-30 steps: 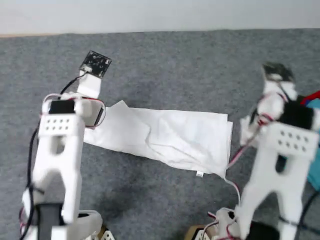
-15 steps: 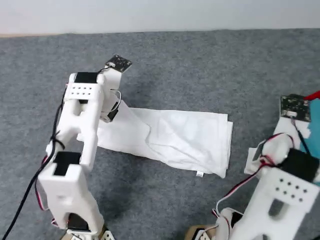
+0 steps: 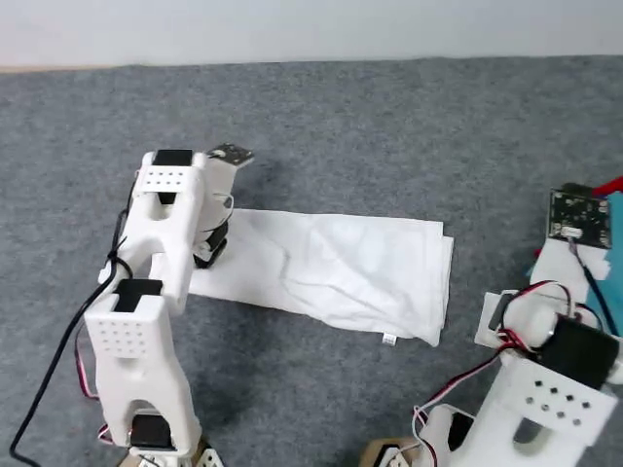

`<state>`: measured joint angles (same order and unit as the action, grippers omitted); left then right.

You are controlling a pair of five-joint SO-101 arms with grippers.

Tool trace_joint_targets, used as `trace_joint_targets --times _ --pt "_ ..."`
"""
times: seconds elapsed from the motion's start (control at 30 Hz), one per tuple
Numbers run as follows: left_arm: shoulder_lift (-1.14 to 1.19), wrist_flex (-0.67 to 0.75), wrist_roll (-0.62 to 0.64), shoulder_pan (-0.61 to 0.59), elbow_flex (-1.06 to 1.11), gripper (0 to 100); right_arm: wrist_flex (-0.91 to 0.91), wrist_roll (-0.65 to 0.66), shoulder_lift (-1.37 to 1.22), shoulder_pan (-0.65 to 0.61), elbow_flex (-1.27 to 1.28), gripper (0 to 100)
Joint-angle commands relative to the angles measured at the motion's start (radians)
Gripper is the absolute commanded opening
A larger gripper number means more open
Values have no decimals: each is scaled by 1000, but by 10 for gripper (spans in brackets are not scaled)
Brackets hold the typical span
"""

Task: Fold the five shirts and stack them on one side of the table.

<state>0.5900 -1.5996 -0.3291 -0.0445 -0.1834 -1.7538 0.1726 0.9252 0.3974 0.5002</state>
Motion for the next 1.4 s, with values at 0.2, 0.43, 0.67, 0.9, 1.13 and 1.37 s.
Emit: trace_joint_targets --times 0.2,0.43,0.67,0.9,1.13,1.37 --pt "-15 -115 -100 -95 -8 2 -33 -6 13 10 -8 13" --pt "-15 -152 -192 -141 -8 2 -24 -6 13 7 -8 13" --pt "-17 -152 -201 -133 -15 2 -15 -6 7 7 -11 13" --pt "-206 -152 -213 -74 -8 2 -12 -6 7 7 -11 14" --pt "-290 -117 -140 80 -5 2 -12 -6 5 7 -11 14" --pt "-183 -23 -109 152 25 2 -13 -6 5 7 -11 14"
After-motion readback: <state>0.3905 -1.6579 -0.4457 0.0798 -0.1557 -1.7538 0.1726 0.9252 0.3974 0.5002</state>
